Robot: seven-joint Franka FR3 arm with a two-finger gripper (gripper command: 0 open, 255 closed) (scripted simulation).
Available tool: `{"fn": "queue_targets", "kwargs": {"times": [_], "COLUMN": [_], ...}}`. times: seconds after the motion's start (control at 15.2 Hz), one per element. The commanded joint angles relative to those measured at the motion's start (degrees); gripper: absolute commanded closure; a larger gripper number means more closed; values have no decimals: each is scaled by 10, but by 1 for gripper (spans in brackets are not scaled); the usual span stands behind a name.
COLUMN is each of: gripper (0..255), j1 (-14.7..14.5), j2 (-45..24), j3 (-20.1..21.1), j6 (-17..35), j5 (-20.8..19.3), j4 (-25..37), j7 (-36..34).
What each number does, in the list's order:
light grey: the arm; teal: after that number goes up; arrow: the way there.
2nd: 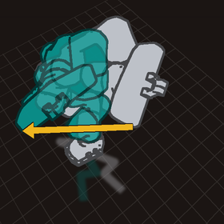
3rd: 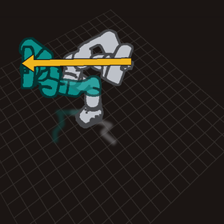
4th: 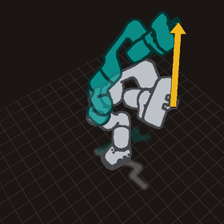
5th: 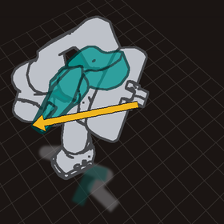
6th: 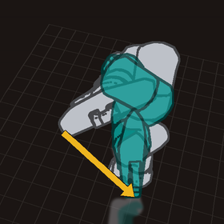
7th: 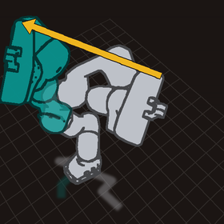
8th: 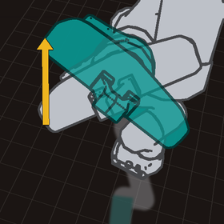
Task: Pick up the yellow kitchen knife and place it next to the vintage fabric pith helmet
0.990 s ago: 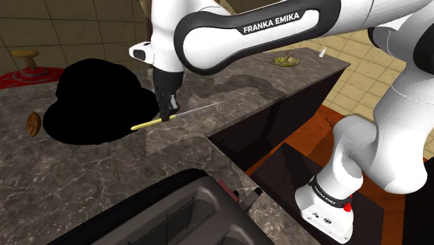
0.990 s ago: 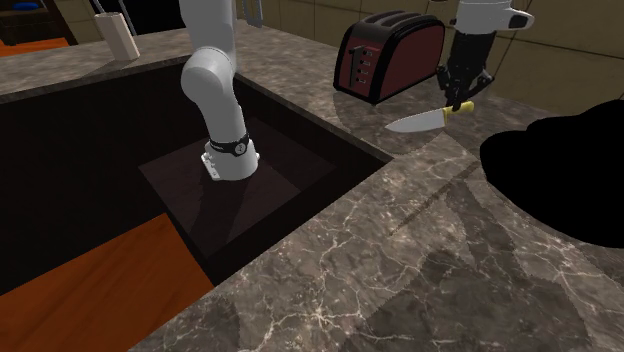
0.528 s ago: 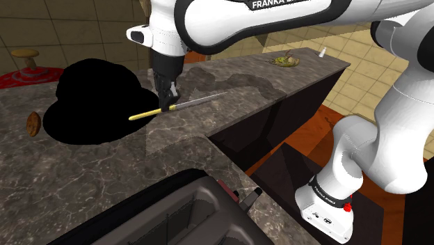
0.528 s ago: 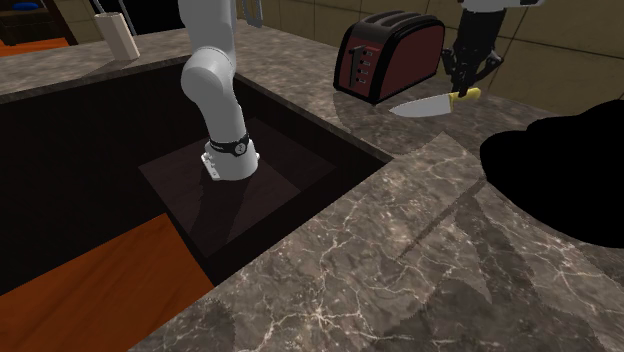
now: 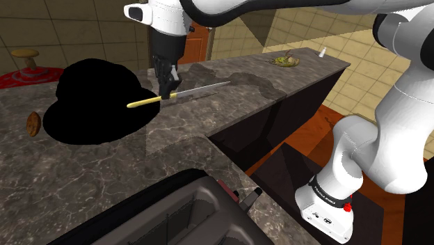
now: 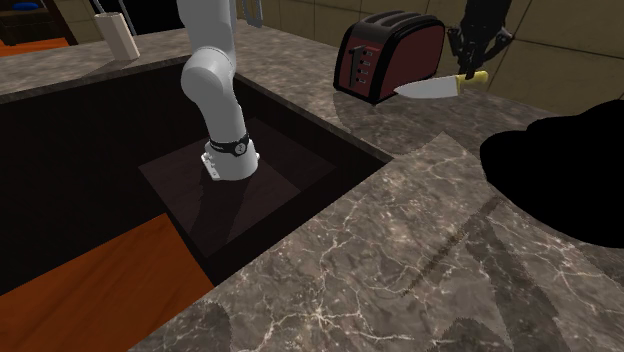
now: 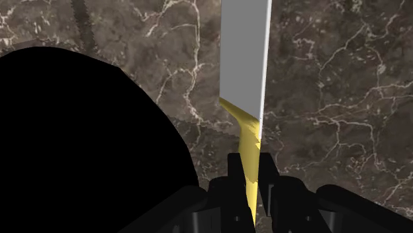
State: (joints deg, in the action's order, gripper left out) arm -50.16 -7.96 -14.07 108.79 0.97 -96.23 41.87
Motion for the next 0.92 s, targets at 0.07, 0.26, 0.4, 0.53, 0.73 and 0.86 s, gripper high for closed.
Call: {"fn": "queue_targets", "kwargs": {"times": [0.07,0.26,0.4,0.53,0.73,0.86], "gripper": [255,255,255,255,255,255], "j1": [0,1,1,2,3,3], "j2": [0,0,-2,-4,-8,-11], "j3": [0,-1,-1,-1,-1,-2], "j6": [-23,-46,-62,-78,-103,-119], "j5": [0,0,0,1,2,3], "j4": [22,46,63,81,110,130], "j7": [0,1,1,1,2,3]}}
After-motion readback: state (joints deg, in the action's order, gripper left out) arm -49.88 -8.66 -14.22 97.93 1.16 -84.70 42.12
